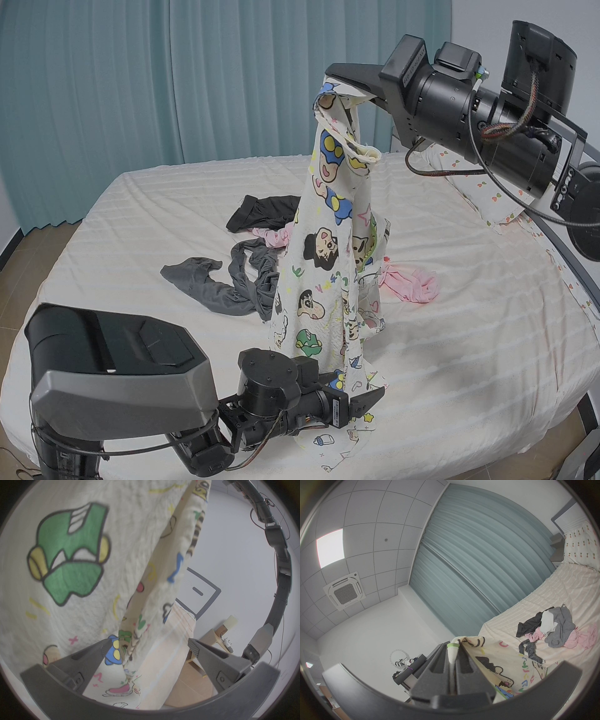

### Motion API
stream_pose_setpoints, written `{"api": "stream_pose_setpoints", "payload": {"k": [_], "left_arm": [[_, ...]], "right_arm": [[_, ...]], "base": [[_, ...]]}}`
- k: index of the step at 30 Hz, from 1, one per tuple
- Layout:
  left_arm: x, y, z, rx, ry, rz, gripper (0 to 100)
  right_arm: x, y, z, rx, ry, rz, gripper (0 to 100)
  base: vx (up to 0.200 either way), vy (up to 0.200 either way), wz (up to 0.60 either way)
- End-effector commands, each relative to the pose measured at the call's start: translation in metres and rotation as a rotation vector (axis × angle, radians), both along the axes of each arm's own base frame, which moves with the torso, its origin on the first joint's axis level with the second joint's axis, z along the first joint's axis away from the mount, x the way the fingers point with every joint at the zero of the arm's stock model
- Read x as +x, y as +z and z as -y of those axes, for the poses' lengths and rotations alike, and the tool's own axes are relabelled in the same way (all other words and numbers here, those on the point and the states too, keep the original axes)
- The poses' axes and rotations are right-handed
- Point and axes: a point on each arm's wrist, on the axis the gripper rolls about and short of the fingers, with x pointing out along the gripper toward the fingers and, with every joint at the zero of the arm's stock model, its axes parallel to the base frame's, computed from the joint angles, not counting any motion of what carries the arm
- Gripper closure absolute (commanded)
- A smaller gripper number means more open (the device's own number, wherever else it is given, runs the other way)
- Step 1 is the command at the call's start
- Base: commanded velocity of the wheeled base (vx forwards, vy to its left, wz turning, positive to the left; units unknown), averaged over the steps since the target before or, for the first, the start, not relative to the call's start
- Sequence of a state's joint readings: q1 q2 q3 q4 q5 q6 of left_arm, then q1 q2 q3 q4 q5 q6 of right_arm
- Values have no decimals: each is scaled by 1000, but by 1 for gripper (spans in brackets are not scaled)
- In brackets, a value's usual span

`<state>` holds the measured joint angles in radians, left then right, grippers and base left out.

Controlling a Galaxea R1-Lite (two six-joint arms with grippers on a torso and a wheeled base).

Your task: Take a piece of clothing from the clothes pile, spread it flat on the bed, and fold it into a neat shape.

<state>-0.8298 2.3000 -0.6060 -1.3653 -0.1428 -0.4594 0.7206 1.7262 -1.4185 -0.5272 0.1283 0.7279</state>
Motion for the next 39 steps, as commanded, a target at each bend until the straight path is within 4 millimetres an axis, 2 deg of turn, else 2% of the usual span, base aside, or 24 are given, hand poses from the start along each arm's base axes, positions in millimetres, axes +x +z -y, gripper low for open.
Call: {"api": "stream_pose_setpoints", "payload": {"k": [1, 7, 20, 21, 30, 35, 39], "left_arm": [[-3, -14, -3, 19, -12, -27, 0], [-1, -36, -1, -29, -12, 11, 0], [0, -36, 3, -53, -9, -9, 0], [1, -35, 4, -60, -7, -10, 100], [5, -32, 7, -90, 8, -11, 100], [8, -28, 9, -111, 32, -4, 100], [6, -19, 3, -119, 69, -7, 100]], "right_arm": [[-2, 4, 0, 21, 9, -6, 100], [-3, 10, 0, 44, -6, -6, 100], [-15, 14, -19, 61, 41, 3, 100], [-16, 14, -23, 64, 40, 1, 100], [-15, 13, -22, 75, 34, -17, 100], [-2, 14, -5, 84, -24, -18, 100], [13, 10, 15, 75, -99, -26, 100]], "base": [[0, 0, 0], [0, 0, 0], [0, 0, 0], [0, 0, 0], [0, 0, 0], [0, 0, 0], [0, 0, 0]]}}
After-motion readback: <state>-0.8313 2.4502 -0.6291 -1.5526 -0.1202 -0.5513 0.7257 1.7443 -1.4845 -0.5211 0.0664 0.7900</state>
